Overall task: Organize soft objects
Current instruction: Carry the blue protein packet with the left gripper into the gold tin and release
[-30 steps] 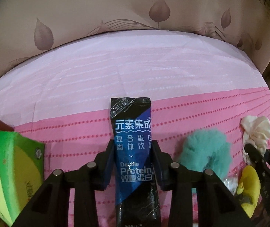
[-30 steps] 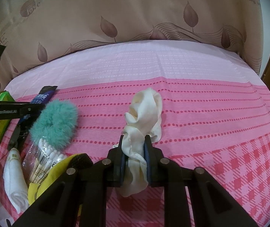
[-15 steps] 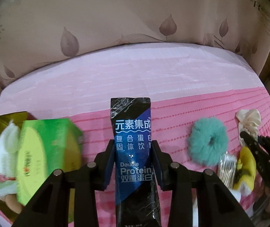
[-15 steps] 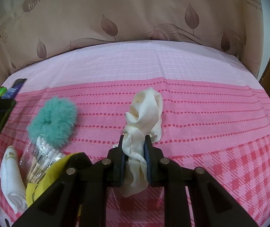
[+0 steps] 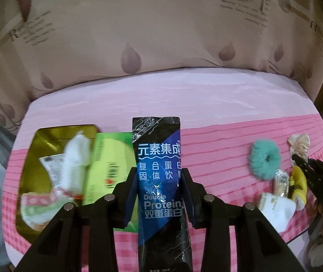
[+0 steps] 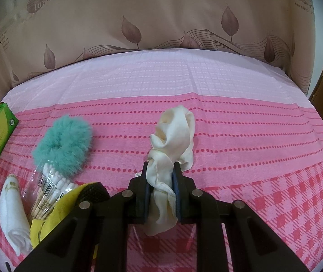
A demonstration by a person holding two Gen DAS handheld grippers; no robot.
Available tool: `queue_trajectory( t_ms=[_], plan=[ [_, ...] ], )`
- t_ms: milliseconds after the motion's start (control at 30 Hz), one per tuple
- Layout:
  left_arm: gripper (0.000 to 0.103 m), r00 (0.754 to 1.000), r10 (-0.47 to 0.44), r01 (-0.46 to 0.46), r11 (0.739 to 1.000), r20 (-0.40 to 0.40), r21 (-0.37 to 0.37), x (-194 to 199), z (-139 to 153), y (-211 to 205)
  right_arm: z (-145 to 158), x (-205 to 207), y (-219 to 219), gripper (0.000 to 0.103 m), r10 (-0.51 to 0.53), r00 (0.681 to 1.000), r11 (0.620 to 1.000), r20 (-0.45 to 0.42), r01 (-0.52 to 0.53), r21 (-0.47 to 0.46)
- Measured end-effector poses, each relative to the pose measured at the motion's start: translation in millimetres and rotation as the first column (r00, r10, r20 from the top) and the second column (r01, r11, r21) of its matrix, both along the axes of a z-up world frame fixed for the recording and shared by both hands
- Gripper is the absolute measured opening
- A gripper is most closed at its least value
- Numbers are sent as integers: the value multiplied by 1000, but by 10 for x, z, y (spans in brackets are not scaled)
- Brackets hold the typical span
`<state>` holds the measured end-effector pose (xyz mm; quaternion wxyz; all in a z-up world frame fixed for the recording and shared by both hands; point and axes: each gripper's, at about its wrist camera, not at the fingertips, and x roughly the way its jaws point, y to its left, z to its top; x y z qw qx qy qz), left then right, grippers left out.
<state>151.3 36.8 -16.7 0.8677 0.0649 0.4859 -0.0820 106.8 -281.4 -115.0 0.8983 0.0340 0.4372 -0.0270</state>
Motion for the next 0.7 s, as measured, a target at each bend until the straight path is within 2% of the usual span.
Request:
queue_trajectory(
  t_ms=[300,700],
  plan=[
    [37,995,103,-103,994,16,45,-40,53,658,-5,3,-1,18,0,1000,1000,0,0,-3],
    [37,973,228,-226,972,-23,71,11,-173,1354,-3,-4,4,18,-2,1000,1000,-1,2,-15]
  ],
)
